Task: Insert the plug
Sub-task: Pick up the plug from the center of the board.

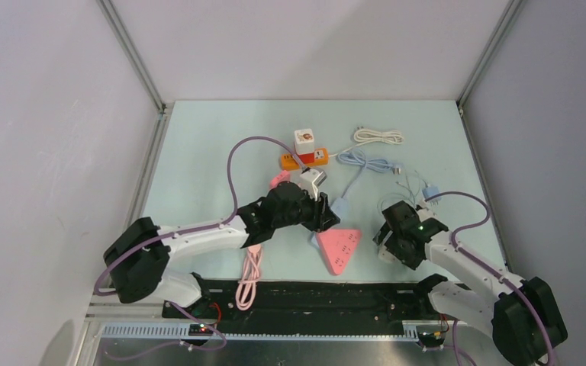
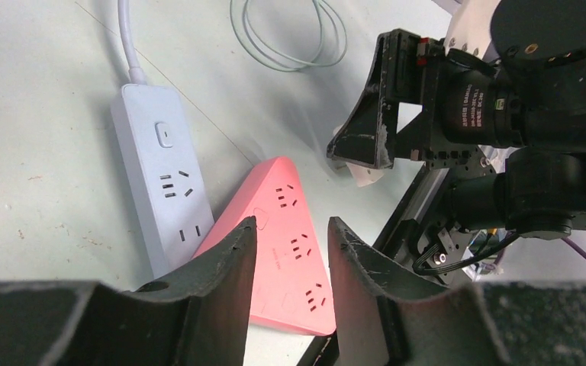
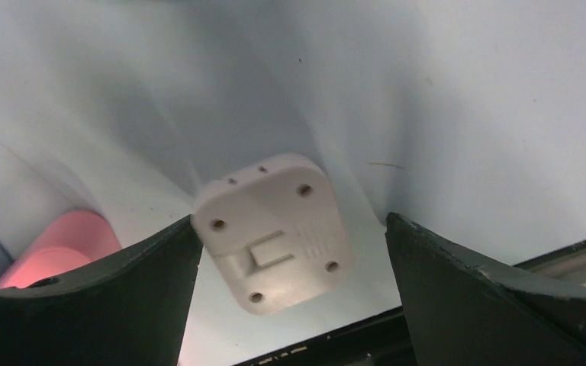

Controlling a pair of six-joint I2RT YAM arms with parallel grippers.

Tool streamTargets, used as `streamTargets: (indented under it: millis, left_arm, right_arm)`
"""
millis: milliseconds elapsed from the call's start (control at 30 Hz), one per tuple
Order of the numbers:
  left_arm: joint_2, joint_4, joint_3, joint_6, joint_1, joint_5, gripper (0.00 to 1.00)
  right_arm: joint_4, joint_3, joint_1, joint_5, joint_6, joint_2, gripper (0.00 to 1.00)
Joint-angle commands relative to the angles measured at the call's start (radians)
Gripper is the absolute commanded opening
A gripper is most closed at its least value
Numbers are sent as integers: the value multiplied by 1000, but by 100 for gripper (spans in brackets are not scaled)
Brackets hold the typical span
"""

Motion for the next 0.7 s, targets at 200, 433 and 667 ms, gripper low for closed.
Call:
streamTargets:
  millis: [200,433,667]
  left_arm:
    - [-42,17,-13,25,11,12,44]
    - [-41,18,-13,16,11,34,47]
    - [-39,17,-11,14,10,63,53]
  right_arm:
    - [169,-74,-78,-85,-66,8,70]
    - [172,-72,-88,-120,-84,-77,47]
    - [165,-48,-110,-201,-90,-144,44]
